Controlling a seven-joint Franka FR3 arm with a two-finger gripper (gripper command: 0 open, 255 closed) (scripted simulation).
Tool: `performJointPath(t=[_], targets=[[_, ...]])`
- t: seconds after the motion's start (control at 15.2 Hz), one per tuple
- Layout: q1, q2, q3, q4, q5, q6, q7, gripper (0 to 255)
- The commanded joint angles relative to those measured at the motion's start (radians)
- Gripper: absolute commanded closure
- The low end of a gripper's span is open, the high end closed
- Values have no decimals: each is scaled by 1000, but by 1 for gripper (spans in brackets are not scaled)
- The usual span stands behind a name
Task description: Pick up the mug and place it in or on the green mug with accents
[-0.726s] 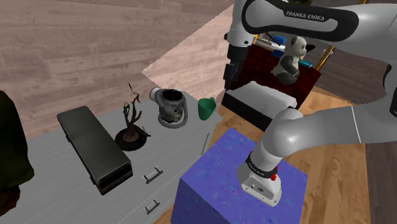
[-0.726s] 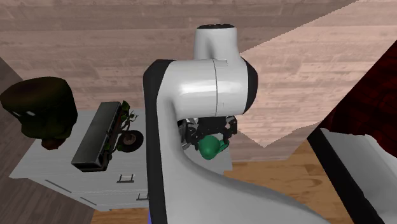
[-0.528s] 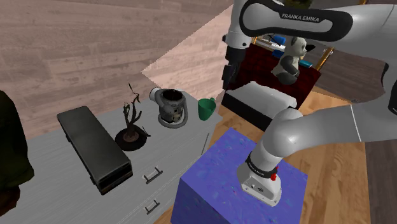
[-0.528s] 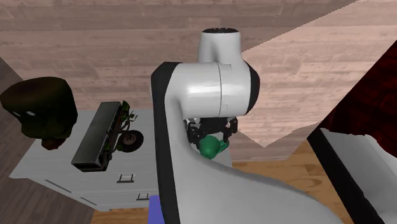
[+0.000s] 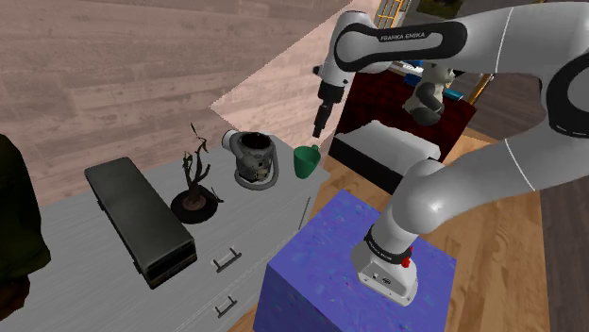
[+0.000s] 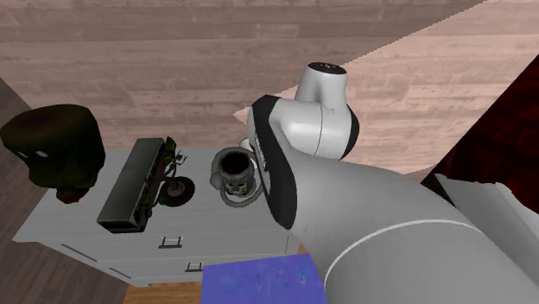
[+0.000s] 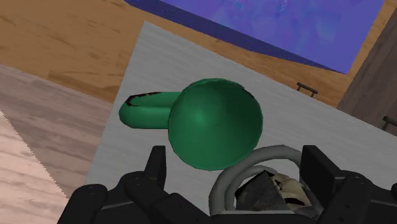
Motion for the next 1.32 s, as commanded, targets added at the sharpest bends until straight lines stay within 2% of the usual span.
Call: performJointPath(t=[0.0, 0.33, 0.73, 0.92, 1.12, 1.25], targets=[[23, 70, -49, 11, 24, 76, -93, 0], [105, 266, -157, 74, 150, 222, -334, 0], [192, 531, -242, 217, 409, 293, -677, 0], [198, 667, -242, 314, 553, 278, -844, 0], [177, 796, -215, 422, 675, 244, -984, 0], [168, 835, -199, 449, 711, 242, -1021, 0]])
